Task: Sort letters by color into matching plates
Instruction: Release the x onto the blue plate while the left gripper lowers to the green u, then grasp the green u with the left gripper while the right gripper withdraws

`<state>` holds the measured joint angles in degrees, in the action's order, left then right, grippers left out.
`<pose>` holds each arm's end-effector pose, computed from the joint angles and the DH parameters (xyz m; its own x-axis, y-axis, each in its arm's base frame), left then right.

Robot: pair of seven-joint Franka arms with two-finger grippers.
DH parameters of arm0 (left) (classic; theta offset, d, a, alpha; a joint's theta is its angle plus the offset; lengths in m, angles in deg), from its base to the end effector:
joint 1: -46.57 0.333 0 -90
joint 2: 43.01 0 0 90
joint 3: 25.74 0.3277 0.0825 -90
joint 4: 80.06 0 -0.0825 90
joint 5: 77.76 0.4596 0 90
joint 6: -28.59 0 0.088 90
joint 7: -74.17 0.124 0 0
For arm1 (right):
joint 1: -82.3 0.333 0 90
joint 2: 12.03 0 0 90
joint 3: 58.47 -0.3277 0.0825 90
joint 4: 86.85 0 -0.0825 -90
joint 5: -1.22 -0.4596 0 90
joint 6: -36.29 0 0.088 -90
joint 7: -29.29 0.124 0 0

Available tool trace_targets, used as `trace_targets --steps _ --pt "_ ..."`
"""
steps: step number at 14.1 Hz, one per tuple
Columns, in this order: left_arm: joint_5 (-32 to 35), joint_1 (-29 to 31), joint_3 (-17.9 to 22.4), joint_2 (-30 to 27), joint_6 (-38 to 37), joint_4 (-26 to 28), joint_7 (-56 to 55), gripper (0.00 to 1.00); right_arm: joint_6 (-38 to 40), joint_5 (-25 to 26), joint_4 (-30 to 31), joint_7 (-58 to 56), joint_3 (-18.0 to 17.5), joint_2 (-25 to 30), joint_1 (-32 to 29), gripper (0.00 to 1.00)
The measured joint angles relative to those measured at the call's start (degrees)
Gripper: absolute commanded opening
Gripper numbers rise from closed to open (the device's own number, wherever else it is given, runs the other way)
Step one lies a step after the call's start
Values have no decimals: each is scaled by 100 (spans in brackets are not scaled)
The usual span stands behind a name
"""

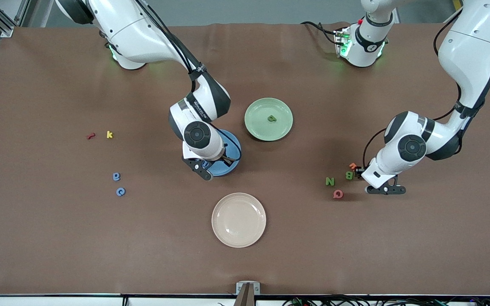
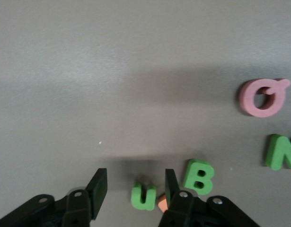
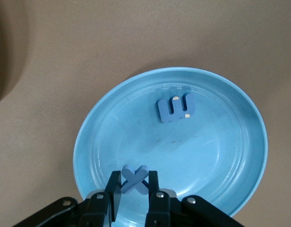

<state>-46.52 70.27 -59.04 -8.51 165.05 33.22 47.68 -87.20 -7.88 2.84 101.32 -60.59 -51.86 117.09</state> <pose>0.6452 -0.1072 0.1330 0.9983 -0.0466 -0.0349 -0.0484 -0.9975 -0.0506 0.6003 0.4584 0.1715 0.7401 -0.6499 -0.1729 -0.6504 -0.7571 0.0618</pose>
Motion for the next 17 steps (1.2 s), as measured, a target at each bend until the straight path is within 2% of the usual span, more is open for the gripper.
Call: trace_targets --steps 5,7,8,9,10,17 --pt "1 -2 0 6 77 108 68 53 -269 0 2 5 9 -130 0 5" --pt "13 -1 0 14 77 124 70 53 -304 0 2 6 15 -150 0 8" --pt "31 0 0 16 77 127 70 52 -309 0 2 7 19 -160 0 34" --pt "48 3 1 16 77 127 70 52 -316 0 2 7 23 -169 0 91" --pt "59 10 1 16 77 127 71 52 -324 0 2 8 32 -176 -1 100" --pt "137 26 21 98 126 127 71 51 -327 0 -5 4 65 -179 -6 100"
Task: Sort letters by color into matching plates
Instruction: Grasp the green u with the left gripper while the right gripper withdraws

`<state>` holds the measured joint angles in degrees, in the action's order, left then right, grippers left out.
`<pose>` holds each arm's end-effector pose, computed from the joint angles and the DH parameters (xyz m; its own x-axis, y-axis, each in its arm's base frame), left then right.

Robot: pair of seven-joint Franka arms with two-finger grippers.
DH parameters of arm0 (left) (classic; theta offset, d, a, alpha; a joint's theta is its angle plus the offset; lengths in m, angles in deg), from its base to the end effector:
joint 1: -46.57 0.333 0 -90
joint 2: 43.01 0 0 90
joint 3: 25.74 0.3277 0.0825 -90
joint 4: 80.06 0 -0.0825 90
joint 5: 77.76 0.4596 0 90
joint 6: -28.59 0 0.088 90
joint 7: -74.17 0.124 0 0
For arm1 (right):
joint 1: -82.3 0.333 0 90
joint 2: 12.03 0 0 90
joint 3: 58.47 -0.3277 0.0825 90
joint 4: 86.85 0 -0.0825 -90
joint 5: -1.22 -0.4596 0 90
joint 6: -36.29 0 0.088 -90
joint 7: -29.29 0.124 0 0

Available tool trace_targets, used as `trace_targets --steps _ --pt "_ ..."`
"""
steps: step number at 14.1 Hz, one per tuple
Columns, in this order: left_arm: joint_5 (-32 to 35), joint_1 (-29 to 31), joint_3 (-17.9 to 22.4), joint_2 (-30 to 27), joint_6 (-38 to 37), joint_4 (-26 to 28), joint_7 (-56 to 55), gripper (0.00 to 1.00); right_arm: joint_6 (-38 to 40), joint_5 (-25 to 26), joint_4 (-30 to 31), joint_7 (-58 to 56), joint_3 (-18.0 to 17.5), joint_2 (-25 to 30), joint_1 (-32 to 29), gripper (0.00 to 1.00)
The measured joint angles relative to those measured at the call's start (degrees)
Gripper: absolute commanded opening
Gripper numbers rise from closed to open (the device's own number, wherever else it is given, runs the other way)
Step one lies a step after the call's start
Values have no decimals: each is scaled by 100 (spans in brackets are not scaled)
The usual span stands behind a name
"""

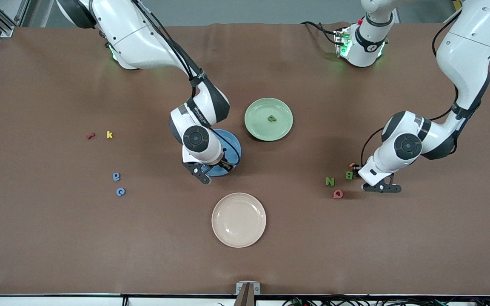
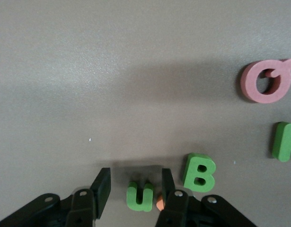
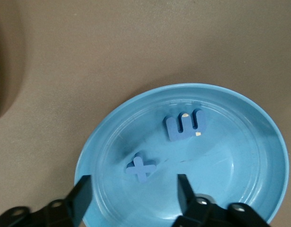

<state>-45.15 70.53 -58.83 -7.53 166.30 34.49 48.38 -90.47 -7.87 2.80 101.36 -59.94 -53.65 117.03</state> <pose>0.6349 -0.1065 0.1161 0.9959 -0.0772 -0.0468 -0.0795 -0.9957 -0.0486 0.6081 0.4519 0.1522 0.7327 -0.6625 -0.1554 -0.6655 -0.7453 0.0398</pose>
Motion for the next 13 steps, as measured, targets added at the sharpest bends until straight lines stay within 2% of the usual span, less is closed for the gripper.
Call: trace_targets --steps 13 --pt "10 12 17 60 35 9 0 50 6 3 -26 -127 48 1 -12 100"
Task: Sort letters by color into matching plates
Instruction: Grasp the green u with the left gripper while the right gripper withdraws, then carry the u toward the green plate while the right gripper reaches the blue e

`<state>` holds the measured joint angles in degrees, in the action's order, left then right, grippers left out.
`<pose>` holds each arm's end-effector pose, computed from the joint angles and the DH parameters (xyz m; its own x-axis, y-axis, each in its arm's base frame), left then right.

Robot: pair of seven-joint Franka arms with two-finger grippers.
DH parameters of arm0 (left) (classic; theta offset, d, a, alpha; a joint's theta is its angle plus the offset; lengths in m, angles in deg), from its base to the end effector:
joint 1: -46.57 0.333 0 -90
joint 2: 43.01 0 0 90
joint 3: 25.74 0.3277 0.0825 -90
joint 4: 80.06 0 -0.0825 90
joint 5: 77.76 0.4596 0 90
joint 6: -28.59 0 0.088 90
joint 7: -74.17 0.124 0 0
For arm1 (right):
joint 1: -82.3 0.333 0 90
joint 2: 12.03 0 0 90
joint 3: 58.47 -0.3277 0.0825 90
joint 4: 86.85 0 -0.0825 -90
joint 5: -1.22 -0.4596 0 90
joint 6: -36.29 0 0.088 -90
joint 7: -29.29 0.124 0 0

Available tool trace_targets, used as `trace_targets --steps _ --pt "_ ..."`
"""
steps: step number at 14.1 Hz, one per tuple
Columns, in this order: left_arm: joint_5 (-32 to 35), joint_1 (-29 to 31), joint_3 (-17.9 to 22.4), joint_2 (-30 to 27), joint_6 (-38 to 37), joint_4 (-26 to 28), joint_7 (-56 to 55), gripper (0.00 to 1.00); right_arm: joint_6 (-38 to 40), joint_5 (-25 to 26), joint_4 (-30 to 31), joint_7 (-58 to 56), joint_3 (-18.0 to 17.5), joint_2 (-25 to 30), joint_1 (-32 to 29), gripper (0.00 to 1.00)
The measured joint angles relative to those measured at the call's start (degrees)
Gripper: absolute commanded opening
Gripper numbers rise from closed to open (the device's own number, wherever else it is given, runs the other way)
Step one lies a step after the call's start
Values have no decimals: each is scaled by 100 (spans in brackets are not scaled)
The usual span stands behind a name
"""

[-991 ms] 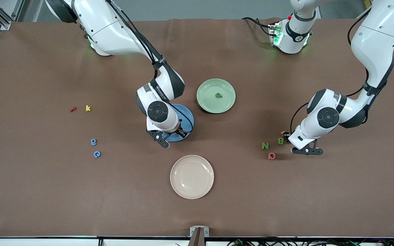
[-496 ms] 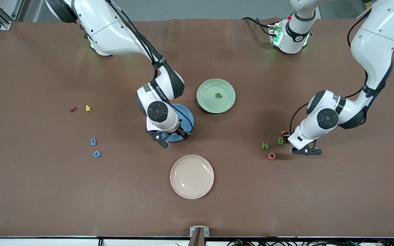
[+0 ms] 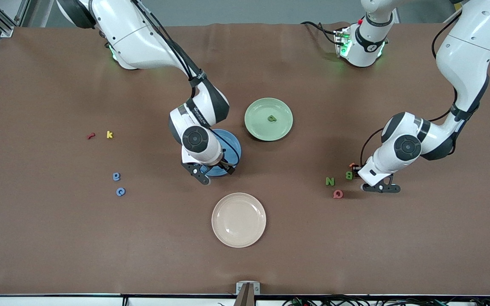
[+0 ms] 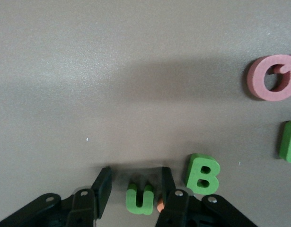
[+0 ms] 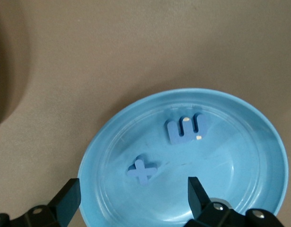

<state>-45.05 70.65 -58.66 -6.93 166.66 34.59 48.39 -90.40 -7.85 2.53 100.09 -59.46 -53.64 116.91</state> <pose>0.6330 -0.1048 0.1097 0.9958 -0.0752 -0.0524 -0.0775 -0.9960 -0.0433 0.6137 0.4469 0.1544 0.7430 -0.6522 -0.1499 -0.6554 -0.7545 0.0342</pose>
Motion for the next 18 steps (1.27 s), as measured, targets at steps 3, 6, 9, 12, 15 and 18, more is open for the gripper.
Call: trace_targets --steps 3,6,9,12,15,18 --pt "0 4 -1 -13 0 22 0 50 319 1 -47 -548 63 44 -222 100" --pt "0 52 -18 -57 0 101 1 49 628 2 -104 -1306 89 153 -680 100" --pt "0 80 -34 -77 1 140 1 46 683 115 -107 -2077 179 204 -1065 100" --pt "0 84 -46 -78 2 147 1 29 681 374 -106 -2827 279 204 -1407 100" --pt "10 92 -71 -121 -33 179 1 6 667 392 -107 -3643 299 204 -1816 100" --pt "10 109 -69 -132 -13 209 1 0 667 401 -106 -4350 303 204 -2145 100"
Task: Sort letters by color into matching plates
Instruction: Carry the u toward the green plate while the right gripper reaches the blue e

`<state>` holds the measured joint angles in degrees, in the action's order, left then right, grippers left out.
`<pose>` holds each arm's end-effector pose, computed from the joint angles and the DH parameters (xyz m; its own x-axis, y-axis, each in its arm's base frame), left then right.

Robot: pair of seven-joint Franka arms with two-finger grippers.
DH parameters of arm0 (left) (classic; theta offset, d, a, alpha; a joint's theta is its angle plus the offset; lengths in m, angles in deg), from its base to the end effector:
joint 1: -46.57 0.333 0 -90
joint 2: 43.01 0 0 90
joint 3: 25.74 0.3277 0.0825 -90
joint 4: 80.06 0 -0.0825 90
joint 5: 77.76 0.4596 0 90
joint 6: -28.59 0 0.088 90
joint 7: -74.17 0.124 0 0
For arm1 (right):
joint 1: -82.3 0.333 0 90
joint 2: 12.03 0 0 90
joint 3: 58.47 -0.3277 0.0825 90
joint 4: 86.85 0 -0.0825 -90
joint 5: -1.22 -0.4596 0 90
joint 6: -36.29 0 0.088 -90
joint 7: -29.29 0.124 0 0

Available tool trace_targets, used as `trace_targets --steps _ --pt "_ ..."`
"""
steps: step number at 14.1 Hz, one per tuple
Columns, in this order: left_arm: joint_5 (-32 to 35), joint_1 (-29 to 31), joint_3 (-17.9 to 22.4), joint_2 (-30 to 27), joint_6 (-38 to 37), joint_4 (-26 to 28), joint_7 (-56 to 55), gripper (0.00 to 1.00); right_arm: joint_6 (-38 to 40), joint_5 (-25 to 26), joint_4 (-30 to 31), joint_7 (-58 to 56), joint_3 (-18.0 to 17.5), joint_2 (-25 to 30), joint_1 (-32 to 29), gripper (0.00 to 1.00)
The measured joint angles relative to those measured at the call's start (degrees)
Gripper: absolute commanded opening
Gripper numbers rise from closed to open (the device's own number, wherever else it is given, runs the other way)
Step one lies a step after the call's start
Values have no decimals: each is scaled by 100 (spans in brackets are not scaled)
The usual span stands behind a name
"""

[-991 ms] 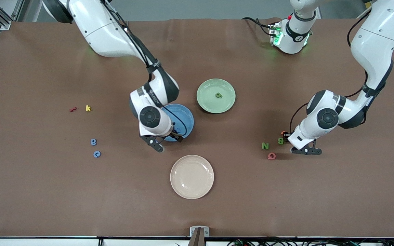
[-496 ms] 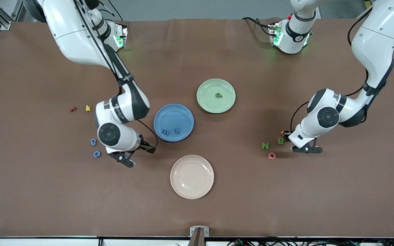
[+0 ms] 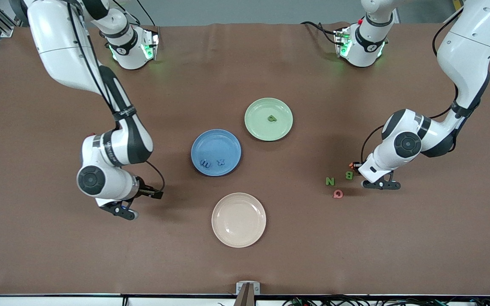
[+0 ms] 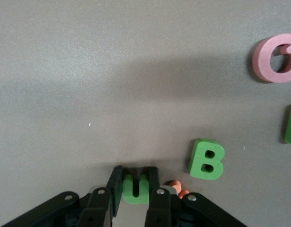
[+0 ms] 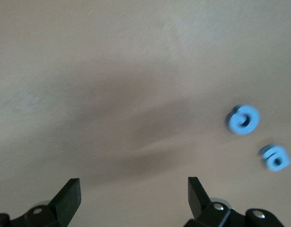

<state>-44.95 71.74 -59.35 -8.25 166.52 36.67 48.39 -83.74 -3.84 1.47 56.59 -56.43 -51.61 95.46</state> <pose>0.6217 -0.1016 0.1106 0.9948 -0.0784 -0.0650 -0.0817 -0.9954 -0.0499 0.7403 0.1540 0.1812 0.9373 -0.3177 -0.1434 -0.3180 -0.9478 0.0211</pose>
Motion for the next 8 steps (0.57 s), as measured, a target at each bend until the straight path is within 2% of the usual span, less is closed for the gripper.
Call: trace_targets --steps 8 --pt "23 41 -46 -213 -90 6 98 0 -189 9 32 -1442 4 0 -536 99"
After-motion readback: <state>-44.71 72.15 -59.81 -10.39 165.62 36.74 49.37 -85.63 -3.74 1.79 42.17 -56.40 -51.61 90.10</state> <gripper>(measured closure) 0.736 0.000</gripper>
